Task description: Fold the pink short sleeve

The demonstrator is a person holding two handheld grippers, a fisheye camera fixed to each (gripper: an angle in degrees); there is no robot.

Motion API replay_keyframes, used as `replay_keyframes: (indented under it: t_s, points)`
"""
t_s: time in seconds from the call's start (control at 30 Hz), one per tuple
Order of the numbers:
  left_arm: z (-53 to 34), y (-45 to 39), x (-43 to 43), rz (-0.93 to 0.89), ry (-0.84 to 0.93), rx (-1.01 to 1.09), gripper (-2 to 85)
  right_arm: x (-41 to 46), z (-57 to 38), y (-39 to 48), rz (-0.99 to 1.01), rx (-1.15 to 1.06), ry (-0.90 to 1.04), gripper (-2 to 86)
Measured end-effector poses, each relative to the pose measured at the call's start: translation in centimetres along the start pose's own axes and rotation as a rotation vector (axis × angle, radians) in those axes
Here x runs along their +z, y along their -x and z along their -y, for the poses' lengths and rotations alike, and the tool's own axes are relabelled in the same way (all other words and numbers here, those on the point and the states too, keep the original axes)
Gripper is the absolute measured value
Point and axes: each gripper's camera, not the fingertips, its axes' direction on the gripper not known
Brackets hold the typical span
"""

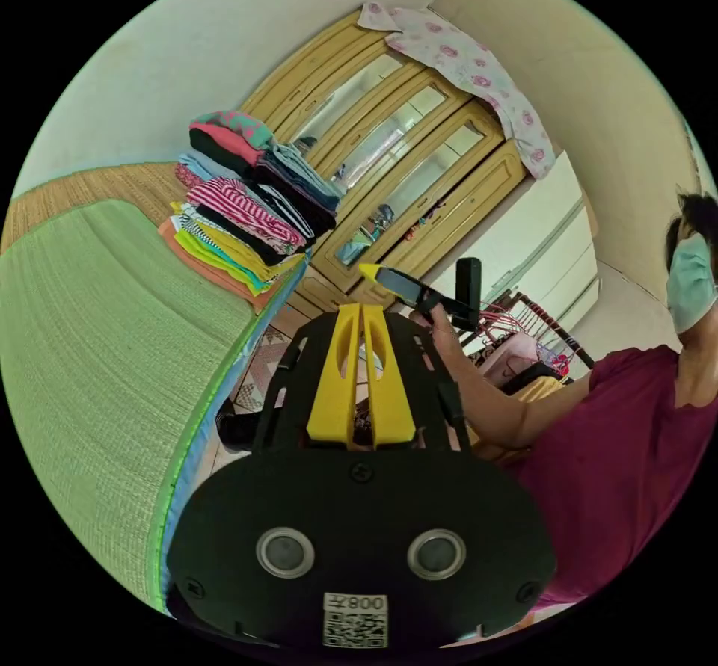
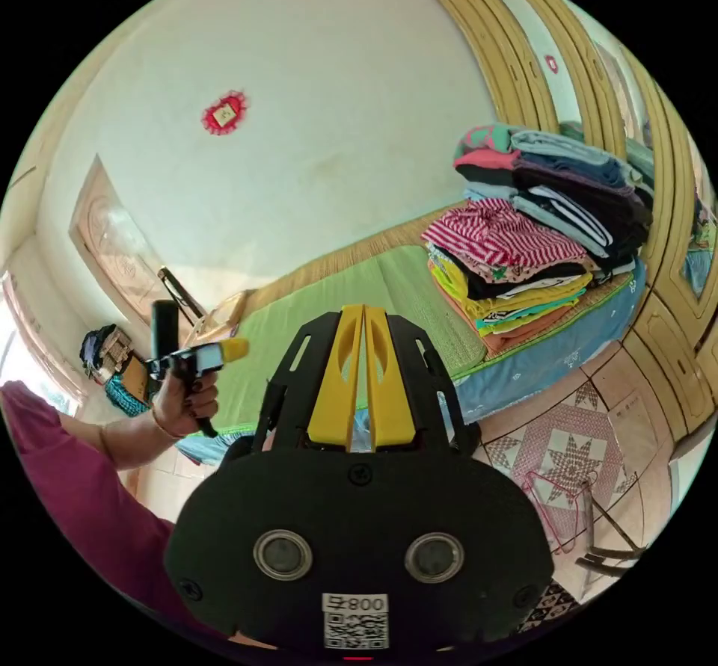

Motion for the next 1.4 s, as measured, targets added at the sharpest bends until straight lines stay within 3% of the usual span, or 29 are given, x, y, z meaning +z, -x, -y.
replay_keyframes:
  t_s: [0.33,0.63,1.0,1.4]
  points:
    - [2.4,-16.3,15.3,-0.212,0.306,0.177,2.2,-27.7,-5.1,3.2,0.055,-0.252,-0.34,0.1]
    - [5.7,-35.5,29.9,-0.346,0.532,0.46,6.5,-43.4,-9.6,2.1,0.156,-0.353,-0.432,0.6]
    - [8.1,-53.8,42.3,-0.461,0.66,0.644,7.2,-57.5,-13.6,-0.5,0.117,-0.379,-0.514,5.4]
    - [11.3,-65.0,48.1,-0.601,0.653,0.702,7.6,-66.5,-15.6,-2.7,0.114,-0.369,-0.563,6.5]
